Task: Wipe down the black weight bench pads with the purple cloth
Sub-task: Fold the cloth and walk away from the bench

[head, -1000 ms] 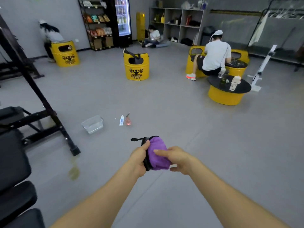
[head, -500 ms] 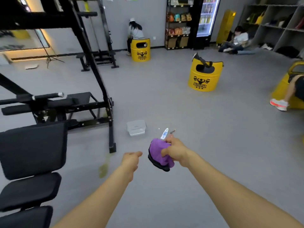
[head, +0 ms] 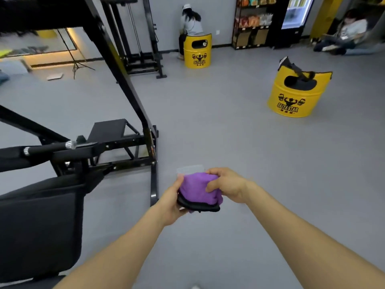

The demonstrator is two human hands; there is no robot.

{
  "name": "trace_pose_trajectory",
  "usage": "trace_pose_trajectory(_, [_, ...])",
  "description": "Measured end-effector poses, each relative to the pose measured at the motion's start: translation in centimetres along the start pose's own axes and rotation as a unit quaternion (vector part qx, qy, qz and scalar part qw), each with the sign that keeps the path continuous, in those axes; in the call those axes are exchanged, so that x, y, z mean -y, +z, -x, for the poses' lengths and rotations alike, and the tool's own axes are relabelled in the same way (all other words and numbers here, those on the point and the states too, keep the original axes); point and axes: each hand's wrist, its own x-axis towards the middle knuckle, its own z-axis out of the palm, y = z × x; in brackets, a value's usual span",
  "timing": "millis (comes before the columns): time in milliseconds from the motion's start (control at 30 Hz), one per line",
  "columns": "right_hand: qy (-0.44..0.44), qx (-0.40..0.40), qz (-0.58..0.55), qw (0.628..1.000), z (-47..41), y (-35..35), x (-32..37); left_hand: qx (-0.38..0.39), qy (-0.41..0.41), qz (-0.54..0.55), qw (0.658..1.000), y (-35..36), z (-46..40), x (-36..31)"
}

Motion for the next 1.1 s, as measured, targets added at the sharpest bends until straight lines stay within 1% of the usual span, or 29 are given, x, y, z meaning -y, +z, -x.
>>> trace_pose_trajectory(67, [0.012,-0.043,-0.027,0.999,-4.0,-1.2,0.9,-0.032,0.007,-0.005,0.999,-0.8,-3.2,-2.8])
trace_pose_trajectory(167, [0.059,-0.092,-0.06,0.992,-10.2,-2.7,1.5,-0.053,0.018,0.007,0.998,-2.1,-8.5,-6.2])
trace_pose_trajectory(300, [0.092,-0.11,-0.06,0.988,-20.3,-4.3,2.4,-0.094,0.009,0.041,0.995,-3.9,-16.4,-10.4])
trace_pose_trajectory(367, [0.094,-0.111,-0.061,0.987,-25.9,-5.0,2.9,-0.124,0.001,0.034,0.992,-5.0,-20.5,-12.5])
trace_pose_trajectory(433, [0.094,-0.099,-0.063,0.989,-31.4,-5.7,3.5,-0.139,-0.003,0.02,0.99,-6.0,-24.5,-14.4])
trace_pose_trajectory(533, [0.085,-0.084,-0.018,0.993,-39.2,-6.3,4.9,-0.174,-0.012,-0.016,0.985,-7.8,-31.1,-17.5])
trace_pose_trajectory(667, [0.06,-0.098,0.107,0.988,-48.8,-6.8,5.0,-0.207,-0.011,-0.064,0.976,-10.3,-40.4,-20.2])
trace_pose_trajectory(733, [0.063,-0.096,0.166,0.98,-53.1,-6.5,4.3,-0.212,-0.022,-0.082,0.974,-11.6,-44.2,-20.7])
trace_pose_trajectory(800, [0.067,-0.089,0.204,0.973,-57.0,-6.0,3.4,-0.215,-0.033,-0.077,0.973,-13.4,-48.3,-20.7])
trace_pose_trajectory(933, [0.061,-0.069,0.233,0.968,-64.8,-5.2,0.3,-0.222,-0.063,-0.047,0.972,-17.7,-56.6,-19.4])
trace_pose_trajectory(1000, [0.089,-0.064,0.226,0.968,-69.2,-4.9,-3.4,-0.223,-0.089,-0.053,0.969,-20.1,-61.4,-17.3])
trace_pose_trajectory(1100, [0.159,-0.075,0.19,0.966,-75.0,-4.0,-10.5,-0.234,-0.131,-0.085,0.96,-23.5,-67.9,-13.3])
